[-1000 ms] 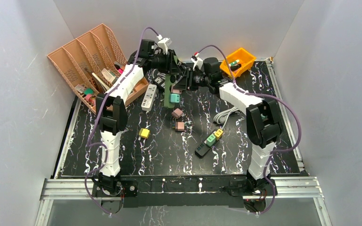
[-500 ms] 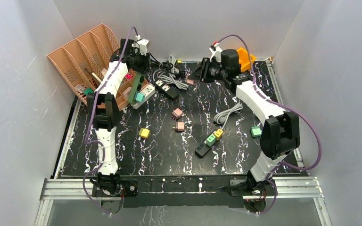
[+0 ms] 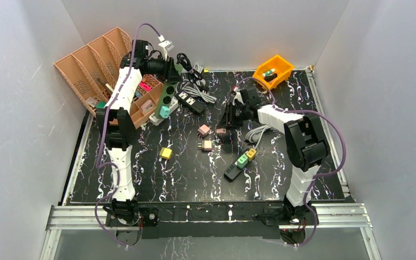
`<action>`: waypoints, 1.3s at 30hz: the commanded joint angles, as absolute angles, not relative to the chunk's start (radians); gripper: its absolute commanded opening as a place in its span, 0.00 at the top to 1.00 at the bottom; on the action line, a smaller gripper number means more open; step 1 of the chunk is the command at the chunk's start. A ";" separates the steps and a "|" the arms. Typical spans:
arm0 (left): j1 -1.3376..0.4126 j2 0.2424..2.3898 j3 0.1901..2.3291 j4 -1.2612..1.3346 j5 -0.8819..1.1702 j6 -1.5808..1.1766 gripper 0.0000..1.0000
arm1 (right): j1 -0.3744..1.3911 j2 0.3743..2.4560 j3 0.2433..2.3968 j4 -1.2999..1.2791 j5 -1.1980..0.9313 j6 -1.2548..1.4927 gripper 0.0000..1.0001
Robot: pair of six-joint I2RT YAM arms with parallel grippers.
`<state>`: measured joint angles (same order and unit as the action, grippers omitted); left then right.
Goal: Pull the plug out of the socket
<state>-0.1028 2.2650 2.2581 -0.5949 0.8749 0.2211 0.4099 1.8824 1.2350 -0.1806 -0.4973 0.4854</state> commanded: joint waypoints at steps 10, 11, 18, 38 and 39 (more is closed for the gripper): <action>-0.092 2.006 2.077 -0.401 0.839 0.116 1.00 | 0.449 1.967 1.259 -0.154 -0.483 0.446 0.91; -0.092 1.977 2.028 -0.325 0.800 0.081 1.00 | 0.450 1.970 1.261 -0.158 -0.475 0.444 0.84; -0.102 1.902 1.875 -0.108 0.620 -0.065 1.00 | 0.453 1.952 1.314 -0.189 -0.406 0.403 0.40; -0.153 1.831 1.644 0.115 0.501 -0.248 1.00 | 0.581 1.831 1.563 -0.107 -0.258 0.400 0.21; -0.156 1.835 1.653 0.118 0.507 -0.266 1.00 | 0.600 1.857 1.597 -0.116 -0.254 0.401 0.20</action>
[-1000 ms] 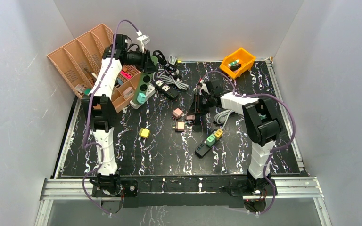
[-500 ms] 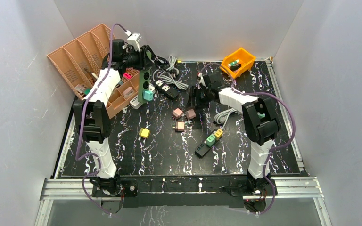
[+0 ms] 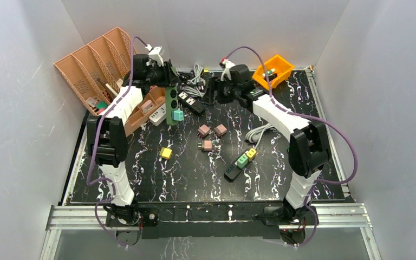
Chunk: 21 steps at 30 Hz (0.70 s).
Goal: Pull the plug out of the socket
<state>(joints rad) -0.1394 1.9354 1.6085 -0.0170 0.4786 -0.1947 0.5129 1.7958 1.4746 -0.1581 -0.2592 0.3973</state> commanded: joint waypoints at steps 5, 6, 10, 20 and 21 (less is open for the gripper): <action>-0.175 1.837 1.672 0.112 0.494 -0.278 1.00 | 0.672 1.983 1.733 -0.155 -0.202 0.433 0.18; -0.177 1.837 1.676 0.106 0.493 -0.277 1.00 | 0.679 2.001 1.753 -0.164 -0.192 0.439 0.17; -0.178 1.836 1.690 0.084 0.487 -0.267 1.00 | 0.704 2.061 1.812 -0.194 -0.189 0.446 0.16; -0.178 1.837 1.701 0.071 0.496 -0.264 1.00 | 0.735 2.144 1.868 -0.225 -0.201 0.448 0.24; -0.178 1.838 1.702 0.071 0.497 -0.263 1.00 | 0.735 2.145 1.868 -0.222 -0.206 0.448 0.29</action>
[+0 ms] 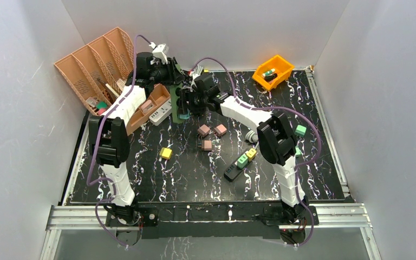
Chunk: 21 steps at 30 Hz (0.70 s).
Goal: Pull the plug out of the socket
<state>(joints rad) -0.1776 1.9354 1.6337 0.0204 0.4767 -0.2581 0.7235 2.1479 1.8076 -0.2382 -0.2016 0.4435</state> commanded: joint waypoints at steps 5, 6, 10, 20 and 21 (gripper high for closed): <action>-0.178 1.839 1.707 0.062 0.482 -0.243 1.00 | 0.734 2.142 1.869 -0.219 -0.215 0.445 0.82; -0.177 1.840 1.708 0.058 0.474 -0.233 1.00 | 0.735 2.139 1.870 -0.224 -0.217 0.444 0.97; -0.177 1.849 1.726 0.020 0.432 -0.180 1.00 | 0.736 2.105 1.850 -0.244 -0.209 0.433 1.00; -0.178 1.921 1.815 -0.107 0.323 0.025 1.00 | 0.803 1.962 1.784 -0.310 0.073 0.237 1.00; -0.178 1.924 1.819 -0.115 0.320 0.038 1.00 | 0.798 1.944 1.761 -0.291 0.017 0.228 1.00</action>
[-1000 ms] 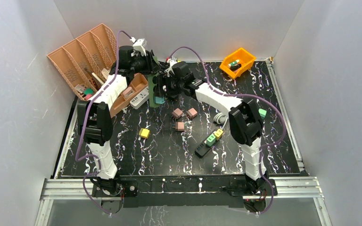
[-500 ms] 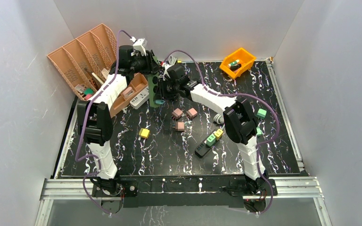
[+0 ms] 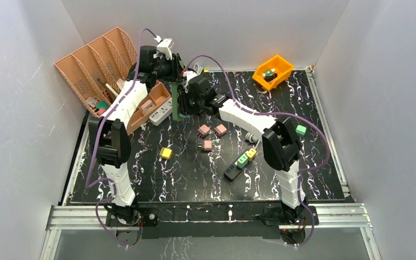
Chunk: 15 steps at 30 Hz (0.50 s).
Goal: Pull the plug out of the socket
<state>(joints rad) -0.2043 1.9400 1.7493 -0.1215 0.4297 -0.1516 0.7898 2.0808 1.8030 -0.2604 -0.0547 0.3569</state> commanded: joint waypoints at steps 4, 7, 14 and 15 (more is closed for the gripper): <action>-0.178 1.930 1.832 -0.122 0.325 0.066 1.00 | 0.630 1.850 1.484 0.081 -0.609 0.556 1.00; -0.178 1.927 1.831 -0.111 0.333 0.080 1.00 | 0.581 1.842 1.413 0.206 -0.716 0.664 1.00; -0.178 1.954 1.875 -0.123 0.338 0.078 1.00 | 0.883 1.829 1.592 -0.260 0.337 0.168 1.00; -0.178 1.958 1.882 -0.123 0.336 0.075 1.00 | 0.876 1.825 1.579 -0.249 0.272 0.185 1.00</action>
